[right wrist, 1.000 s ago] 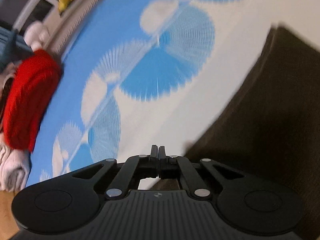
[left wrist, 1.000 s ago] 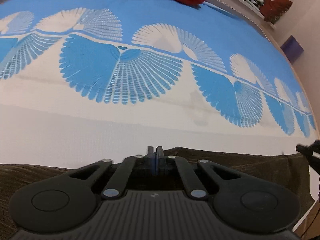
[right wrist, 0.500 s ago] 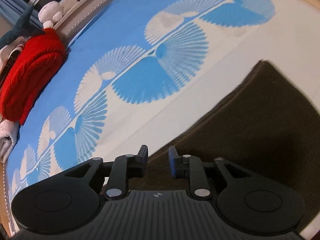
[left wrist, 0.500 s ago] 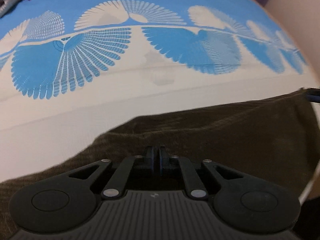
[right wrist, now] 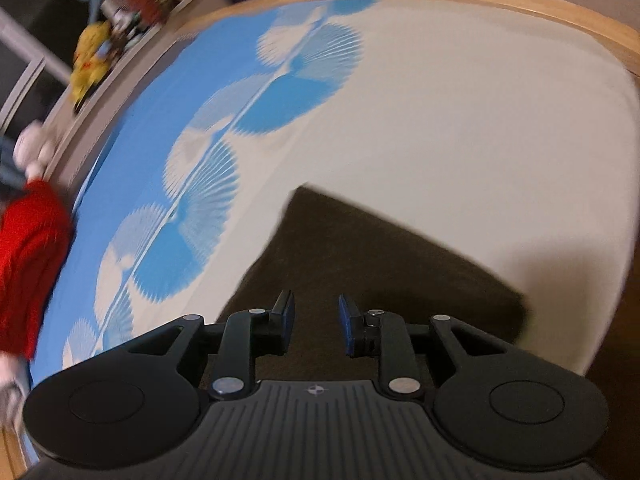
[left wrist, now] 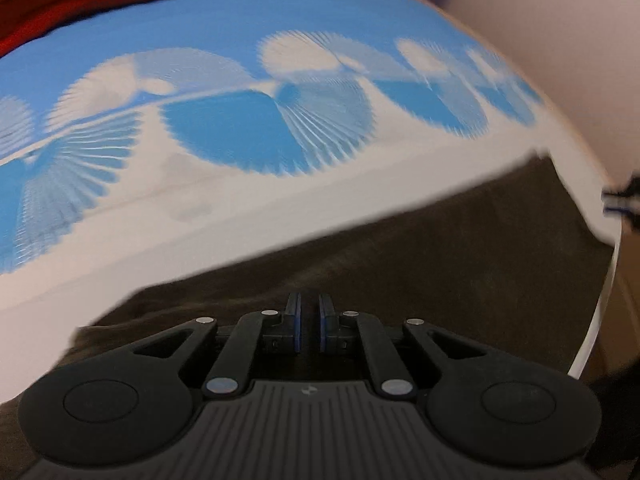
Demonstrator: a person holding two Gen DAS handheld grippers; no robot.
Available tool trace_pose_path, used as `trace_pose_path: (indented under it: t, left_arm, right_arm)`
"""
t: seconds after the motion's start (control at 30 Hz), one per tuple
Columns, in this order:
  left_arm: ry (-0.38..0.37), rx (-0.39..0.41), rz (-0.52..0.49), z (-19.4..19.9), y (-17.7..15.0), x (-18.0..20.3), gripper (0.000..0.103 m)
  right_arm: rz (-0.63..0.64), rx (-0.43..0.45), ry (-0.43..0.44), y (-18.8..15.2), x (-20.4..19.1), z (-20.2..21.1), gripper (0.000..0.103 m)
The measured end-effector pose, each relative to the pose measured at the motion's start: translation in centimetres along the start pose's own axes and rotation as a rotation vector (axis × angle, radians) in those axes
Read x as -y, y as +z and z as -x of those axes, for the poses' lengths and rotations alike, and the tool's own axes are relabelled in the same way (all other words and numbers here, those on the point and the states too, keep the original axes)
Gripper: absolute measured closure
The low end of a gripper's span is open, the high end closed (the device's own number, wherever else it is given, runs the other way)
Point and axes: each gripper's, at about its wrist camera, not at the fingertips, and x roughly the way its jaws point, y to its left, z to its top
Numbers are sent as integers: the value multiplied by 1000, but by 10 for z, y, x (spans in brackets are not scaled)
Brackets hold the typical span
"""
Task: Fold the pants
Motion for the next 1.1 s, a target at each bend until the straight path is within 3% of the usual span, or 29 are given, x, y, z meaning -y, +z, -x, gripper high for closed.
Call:
trace_pose_path:
  t: [0.1,0.17,0.27,0.33,0.53,0.63,0.77,0.83,0.9,0.93,1.0,1.1]
  left_arm:
    - [149,-88,-82,-32,-7,10,97]
    - [185,-65,-101,-32,-6,18,97]
    - [222,-29,-70,-24,-1,23,96]
    - [240,12,-73,-10,1,28,91]
    - [231,87,-44,64,6,39,74]
    - [207,167,-42,108,-5,44,65]
    - [141,271,86,148,-34,31,63]
    - [143,284,142,155,-50,21,63]
    - [195,291,156,163,-57,14,63]
    - [214,309,155,167,-57,10,63]
    - [241,323,186,172,-59,-2,63]
    - [278,294,251,172,-65,-23,63]
  right_arm:
    - [-64,14,-22,5,31,9,76]
    - [-92,24,-38,6,46,14,72]
    - [-116,25,-89,4,66,17,55]
    - [-132,9,-100,2,76,16,52]
    - [-165,-51,-114,-3,91,-1,48]
    - [-203,-73,-109,-5,96,-11,48]
    - [-197,-88,-110,-5,95,-24,48]
    - [-224,-99,-120,-5,97,-31,48]
    - [-230,-89,-127,-7,97,-34,51]
    - [-224,-77,-135,-7,95,-35,55]
    - [-204,-65,-155,-7,91,-36,73]
    - [-195,-32,-158,-9,83,-30,79]
